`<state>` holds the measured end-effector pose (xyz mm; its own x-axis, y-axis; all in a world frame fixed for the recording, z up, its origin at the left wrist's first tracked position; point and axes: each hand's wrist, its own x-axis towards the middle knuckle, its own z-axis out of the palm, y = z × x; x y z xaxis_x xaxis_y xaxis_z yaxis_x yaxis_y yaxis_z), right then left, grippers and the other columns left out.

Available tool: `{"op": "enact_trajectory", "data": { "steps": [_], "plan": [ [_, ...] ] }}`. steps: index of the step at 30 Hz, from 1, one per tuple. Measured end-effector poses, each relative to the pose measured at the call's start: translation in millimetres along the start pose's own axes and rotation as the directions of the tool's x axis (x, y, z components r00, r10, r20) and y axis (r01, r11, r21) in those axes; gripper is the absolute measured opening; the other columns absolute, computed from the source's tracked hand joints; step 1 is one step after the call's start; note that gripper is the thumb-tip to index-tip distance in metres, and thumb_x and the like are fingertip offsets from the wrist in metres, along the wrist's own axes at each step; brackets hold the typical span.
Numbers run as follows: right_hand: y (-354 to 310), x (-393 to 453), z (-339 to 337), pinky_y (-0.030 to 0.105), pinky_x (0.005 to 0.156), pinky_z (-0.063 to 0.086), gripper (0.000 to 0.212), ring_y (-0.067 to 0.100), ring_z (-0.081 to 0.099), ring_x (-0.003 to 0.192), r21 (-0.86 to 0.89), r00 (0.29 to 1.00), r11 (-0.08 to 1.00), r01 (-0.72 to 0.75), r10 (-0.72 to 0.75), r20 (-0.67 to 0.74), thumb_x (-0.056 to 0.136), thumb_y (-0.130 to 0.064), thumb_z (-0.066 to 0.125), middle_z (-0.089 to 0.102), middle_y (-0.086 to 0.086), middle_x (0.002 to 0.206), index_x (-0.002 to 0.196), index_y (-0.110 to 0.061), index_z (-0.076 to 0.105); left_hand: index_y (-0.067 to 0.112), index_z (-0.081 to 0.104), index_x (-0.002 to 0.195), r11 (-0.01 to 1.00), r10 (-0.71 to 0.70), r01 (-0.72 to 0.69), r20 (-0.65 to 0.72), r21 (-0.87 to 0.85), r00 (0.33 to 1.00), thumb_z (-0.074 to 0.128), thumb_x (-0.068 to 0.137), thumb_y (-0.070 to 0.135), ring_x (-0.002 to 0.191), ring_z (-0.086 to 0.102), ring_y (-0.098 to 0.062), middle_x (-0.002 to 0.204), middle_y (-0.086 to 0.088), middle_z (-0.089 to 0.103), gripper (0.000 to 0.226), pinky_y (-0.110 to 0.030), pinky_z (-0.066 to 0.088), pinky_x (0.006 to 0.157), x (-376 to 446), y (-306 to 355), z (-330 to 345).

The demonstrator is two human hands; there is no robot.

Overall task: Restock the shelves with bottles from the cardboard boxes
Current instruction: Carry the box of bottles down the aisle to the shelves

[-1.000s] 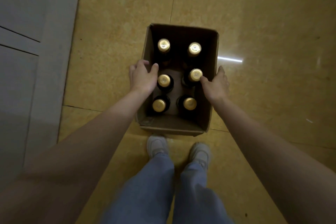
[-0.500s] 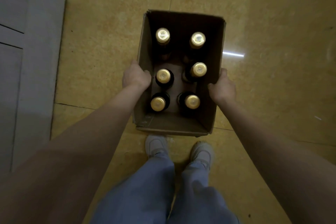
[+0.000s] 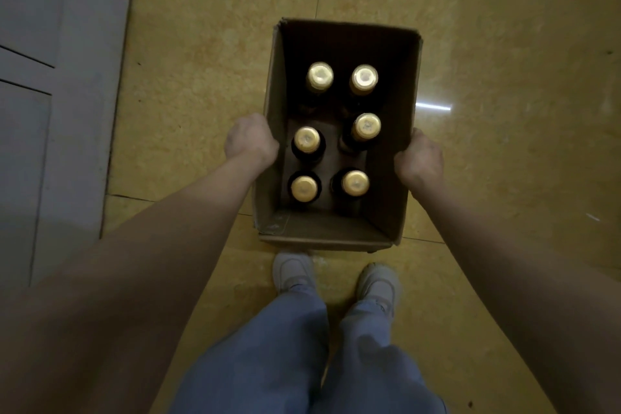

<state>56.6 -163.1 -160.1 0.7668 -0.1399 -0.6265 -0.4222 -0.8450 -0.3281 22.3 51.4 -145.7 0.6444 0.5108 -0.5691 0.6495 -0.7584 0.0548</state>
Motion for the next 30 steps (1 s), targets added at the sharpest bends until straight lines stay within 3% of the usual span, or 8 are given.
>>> {"op": "enact_trajectory", "data": {
  "steps": [9, 13, 17, 26, 30],
  "plan": [
    [8, -16, -22, 0.036, 0.086, 0.051, 0.042, 0.032, 0.058, 0.108, -0.005, 1.0, 1.0, 0.023, -0.023, -0.001, 0.095, 0.002, 0.041, 0.059, 0.017, 0.122, 0.135, -0.005, 0.05, 0.0, 0.059, 0.115, 0.999, 0.03, -0.029, 0.04, -0.029, 0.999, 0.053, 0.094, 0.011, 0.108, 0.057, -0.034, 0.115, -0.02, 0.06, 0.025, -0.038, 0.048, 0.085, -24, 0, -13],
    [16, -33, -35, 0.041, 0.087, 0.052, 0.042, 0.032, 0.059, 0.106, -0.044, 1.0, 0.999, 0.022, -0.021, 0.017, 0.095, 0.0, 0.041, 0.06, 0.017, 0.121, 0.135, -0.005, 0.05, 0.0, 0.061, 0.112, 0.999, 0.032, -0.03, 0.076, -0.021, 0.997, 0.051, 0.092, 0.009, 0.104, 0.058, -0.035, 0.112, -0.019, 0.062, 0.023, -0.036, 0.046, 0.076, -45, 1, -18],
    [20, -51, -57, 0.04, 0.086, 0.052, 0.045, 0.032, 0.059, 0.107, -0.056, 1.0, 0.998, 0.028, -0.027, 0.014, 0.095, -0.002, 0.041, 0.06, 0.017, 0.124, 0.139, -0.008, 0.047, 0.0, 0.06, 0.117, 0.999, 0.024, -0.021, 0.111, -0.029, 0.994, 0.05, 0.092, 0.008, 0.111, 0.055, -0.039, 0.119, -0.021, 0.059, 0.028, -0.038, 0.046, 0.081, -65, 8, -31],
    [-1, -83, -108, 0.044, 0.089, 0.051, 0.045, 0.033, 0.058, 0.109, -0.041, 0.999, 0.999, 0.029, -0.03, -0.025, 0.094, -0.001, 0.04, 0.059, 0.017, 0.124, 0.138, -0.008, 0.048, -0.001, 0.06, 0.118, 0.998, 0.049, -0.047, 0.057, -0.035, 0.997, 0.051, 0.09, 0.008, 0.113, 0.053, -0.038, 0.12, -0.022, 0.059, 0.03, -0.039, 0.046, 0.086, -96, 27, -89],
    [-20, -97, -146, 0.04, 0.085, 0.05, 0.04, 0.035, 0.058, 0.105, -0.025, 0.997, 0.998, 0.057, -0.058, -0.052, 0.091, 0.001, 0.04, 0.062, 0.019, 0.115, 0.128, -0.004, 0.056, 0.002, 0.059, 0.121, 0.998, 0.051, -0.051, 0.003, -0.032, 0.999, 0.052, 0.091, 0.01, 0.114, 0.054, -0.037, 0.122, -0.02, 0.058, 0.032, -0.038, 0.046, 0.087, -110, 40, -126]
  ]
}}
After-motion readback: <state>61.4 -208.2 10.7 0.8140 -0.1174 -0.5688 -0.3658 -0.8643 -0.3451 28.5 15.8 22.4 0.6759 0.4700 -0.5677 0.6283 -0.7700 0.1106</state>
